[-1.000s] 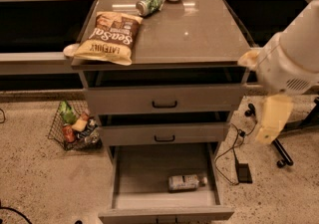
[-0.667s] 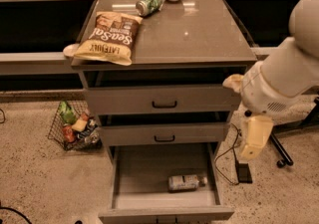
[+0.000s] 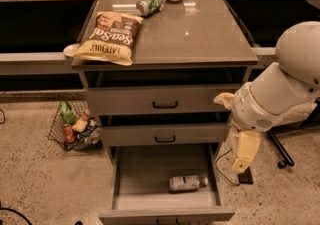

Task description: Pick blue plastic bottle from bottom drawer and place on counter

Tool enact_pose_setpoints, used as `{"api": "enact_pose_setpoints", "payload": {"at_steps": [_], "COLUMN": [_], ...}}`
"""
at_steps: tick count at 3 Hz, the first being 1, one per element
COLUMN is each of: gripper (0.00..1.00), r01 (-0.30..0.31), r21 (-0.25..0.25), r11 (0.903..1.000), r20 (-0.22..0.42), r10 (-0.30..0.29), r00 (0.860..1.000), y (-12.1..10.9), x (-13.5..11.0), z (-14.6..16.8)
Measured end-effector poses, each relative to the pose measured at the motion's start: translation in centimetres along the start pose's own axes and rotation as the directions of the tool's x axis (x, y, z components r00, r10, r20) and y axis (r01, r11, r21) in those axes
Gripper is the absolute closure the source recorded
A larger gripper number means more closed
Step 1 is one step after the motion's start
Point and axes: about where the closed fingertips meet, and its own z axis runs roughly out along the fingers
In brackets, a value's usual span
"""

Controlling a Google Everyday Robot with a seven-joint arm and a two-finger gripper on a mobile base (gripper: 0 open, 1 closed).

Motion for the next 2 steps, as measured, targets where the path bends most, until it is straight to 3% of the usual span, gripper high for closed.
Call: {"api": "enact_pose_setpoints", "payload": {"at_steps": [1,2], "gripper": [0.0,0.0], "r01": [-0.013,-0.018], "r21": [-0.001,0.003], "r11": [0.9999,0.9998], "r20": [0.026,0.077], "r10": [0.013,0.018], "r00": [1.0,0.997], "y": [-0.3,-0.8], "x": [0.9,3.7], "z": [1.2,5.6]}}
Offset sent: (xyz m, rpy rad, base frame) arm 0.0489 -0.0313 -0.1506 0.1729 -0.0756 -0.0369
